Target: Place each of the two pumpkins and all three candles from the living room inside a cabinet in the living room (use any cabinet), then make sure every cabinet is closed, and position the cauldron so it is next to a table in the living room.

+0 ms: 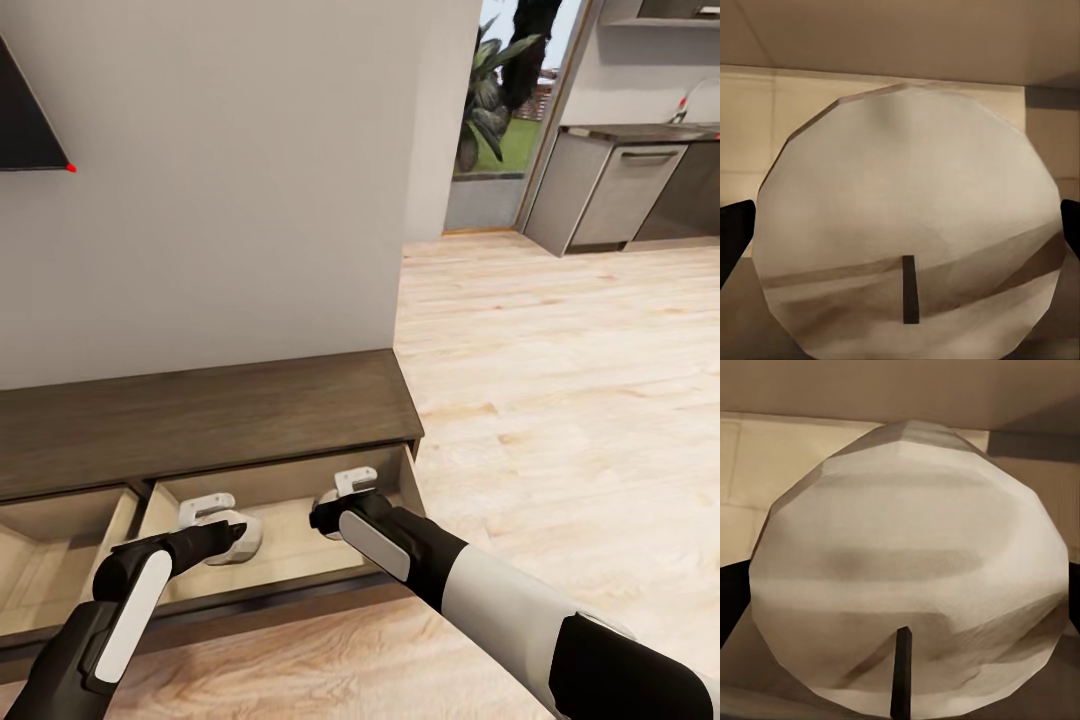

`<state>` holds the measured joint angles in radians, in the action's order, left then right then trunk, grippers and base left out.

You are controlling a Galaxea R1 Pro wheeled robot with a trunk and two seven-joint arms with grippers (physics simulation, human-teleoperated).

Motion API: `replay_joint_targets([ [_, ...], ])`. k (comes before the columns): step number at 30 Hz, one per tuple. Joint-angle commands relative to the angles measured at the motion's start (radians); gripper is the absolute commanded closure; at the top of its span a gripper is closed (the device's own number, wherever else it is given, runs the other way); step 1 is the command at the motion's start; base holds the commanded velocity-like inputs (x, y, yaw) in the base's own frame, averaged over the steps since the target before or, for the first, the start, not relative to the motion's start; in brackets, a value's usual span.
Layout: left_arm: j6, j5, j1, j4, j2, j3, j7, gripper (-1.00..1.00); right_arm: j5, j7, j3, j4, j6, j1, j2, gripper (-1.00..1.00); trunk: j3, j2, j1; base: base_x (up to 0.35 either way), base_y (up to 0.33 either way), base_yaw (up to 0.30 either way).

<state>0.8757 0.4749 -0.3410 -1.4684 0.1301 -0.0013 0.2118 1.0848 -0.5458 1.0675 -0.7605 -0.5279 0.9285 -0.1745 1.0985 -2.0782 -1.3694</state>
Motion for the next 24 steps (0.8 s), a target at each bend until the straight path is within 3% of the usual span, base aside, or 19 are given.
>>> replay_joint_targets([
  [1,0.003,0.008,0.0,-0.001,0.0,0.0,0.008,1.0,0.007,-0.008,0.003,-0.001,0.0,0.002,0.0,1.0,0.004,-0.008,-0.004,0.0,0.0,0.0],
  [12,0.003,0.007,0.0,-0.005,0.0,0.001,0.011,1.0,0.011,-0.019,-0.004,0.05,0.008,0.008,0.0,1.0,0.038,-0.085,-0.046,0.0,0.0,0.0],
  [15,0.003,0.007,0.0,-0.006,0.0,0.0,0.016,1.0,0.039,-0.018,-0.006,0.09,0.039,0.015,0.0,1.0,0.048,-0.106,-0.057,0.0,0.0,0.0],
  [24,0.003,0.007,0.0,-0.009,0.0,0.007,0.01,1.0,0.056,-0.008,-0.006,0.101,0.063,0.018,0.0,1.0,0.048,-0.106,-0.057,0.0,0.0,0.0],
])
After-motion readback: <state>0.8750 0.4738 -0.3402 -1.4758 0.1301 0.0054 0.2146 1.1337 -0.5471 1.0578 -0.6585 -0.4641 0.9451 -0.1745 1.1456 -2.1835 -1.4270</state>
